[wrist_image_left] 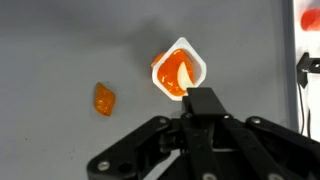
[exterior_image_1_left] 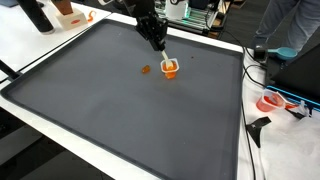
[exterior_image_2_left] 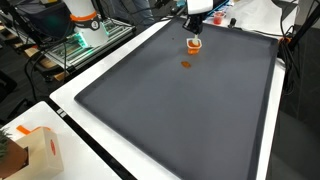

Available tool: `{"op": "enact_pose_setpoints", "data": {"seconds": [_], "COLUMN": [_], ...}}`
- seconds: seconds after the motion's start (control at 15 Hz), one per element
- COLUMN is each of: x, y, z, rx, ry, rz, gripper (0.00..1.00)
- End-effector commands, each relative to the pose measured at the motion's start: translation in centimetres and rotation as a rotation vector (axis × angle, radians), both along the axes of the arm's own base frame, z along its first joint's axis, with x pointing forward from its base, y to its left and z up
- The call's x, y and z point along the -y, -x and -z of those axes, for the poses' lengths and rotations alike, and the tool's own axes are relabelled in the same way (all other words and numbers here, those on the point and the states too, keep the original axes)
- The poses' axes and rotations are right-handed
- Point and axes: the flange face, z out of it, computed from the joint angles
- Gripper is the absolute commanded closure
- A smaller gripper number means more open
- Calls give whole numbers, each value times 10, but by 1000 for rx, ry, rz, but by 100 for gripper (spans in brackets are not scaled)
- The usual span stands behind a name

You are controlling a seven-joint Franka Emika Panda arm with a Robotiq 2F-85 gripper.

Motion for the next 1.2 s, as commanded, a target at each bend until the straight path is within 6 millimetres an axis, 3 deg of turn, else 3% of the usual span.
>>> {"op": "enact_pose_setpoints", "data": {"seconds": [0.0, 1.13], "x": [7, 62], "y": [2, 4], "z": [9, 50], "rx": [15, 66], "ry": [-58, -306], "rz": [-9, -57], "gripper": [97, 97]}}
